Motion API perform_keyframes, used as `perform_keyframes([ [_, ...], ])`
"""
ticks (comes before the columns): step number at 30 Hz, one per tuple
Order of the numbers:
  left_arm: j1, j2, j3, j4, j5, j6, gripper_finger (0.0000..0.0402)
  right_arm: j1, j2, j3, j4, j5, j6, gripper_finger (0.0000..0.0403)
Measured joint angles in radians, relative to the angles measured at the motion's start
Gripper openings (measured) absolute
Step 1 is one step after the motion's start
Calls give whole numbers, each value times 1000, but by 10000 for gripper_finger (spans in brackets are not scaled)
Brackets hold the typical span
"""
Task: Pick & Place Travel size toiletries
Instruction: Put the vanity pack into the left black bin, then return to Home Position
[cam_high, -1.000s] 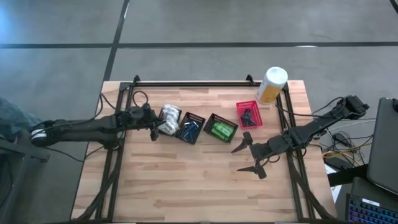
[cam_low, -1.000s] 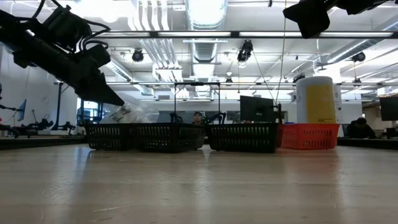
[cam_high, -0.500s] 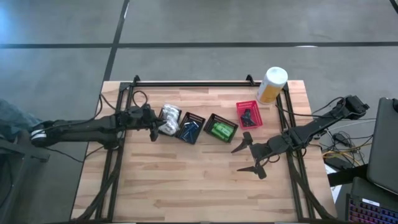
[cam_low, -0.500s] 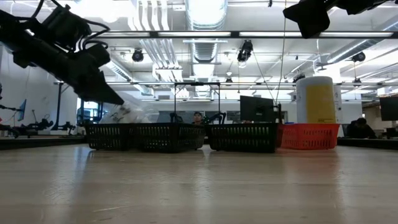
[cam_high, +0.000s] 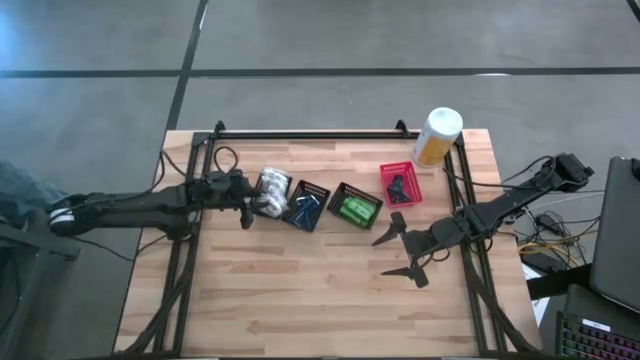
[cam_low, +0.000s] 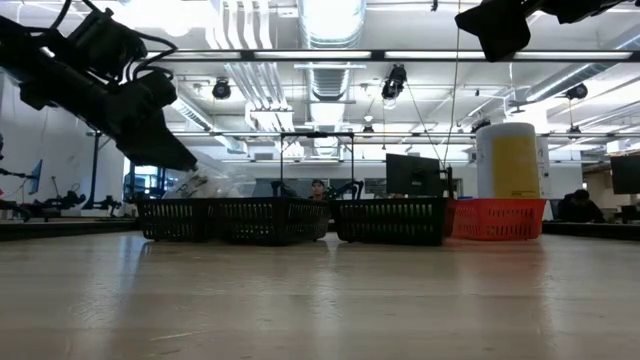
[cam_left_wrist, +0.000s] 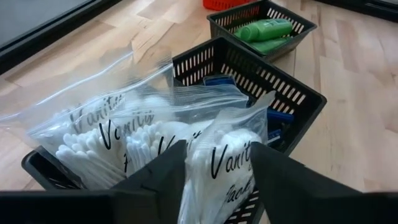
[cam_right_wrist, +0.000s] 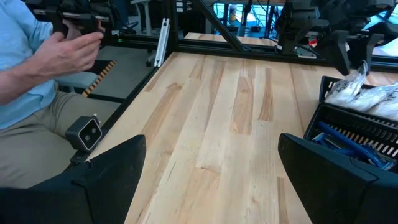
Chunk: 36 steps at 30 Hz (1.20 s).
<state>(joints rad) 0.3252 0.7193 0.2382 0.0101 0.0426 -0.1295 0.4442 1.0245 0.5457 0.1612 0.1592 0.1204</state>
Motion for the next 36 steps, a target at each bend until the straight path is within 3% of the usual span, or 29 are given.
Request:
perform_keyframes([
  [5, 0, -10, 0, 0, 0, 12, 207, 0, 0, 0, 0, 0, 0, 364],
  [13, -1, -64, 10, -11, -1, 24, 211, 0, 0, 0, 0, 0, 0, 364],
  [22, 0, -235, 11, -198, -50, -43, 211, 0, 0, 0, 0, 0, 0, 364],
  [29, -1, -424, 13, -233, 26, -30, 216, 0, 0, 0, 0, 0, 0, 364],
  [36, -1, -542, 14, -458, 117, -20, 220, 0, 0, 0, 0, 0, 0, 364],
])
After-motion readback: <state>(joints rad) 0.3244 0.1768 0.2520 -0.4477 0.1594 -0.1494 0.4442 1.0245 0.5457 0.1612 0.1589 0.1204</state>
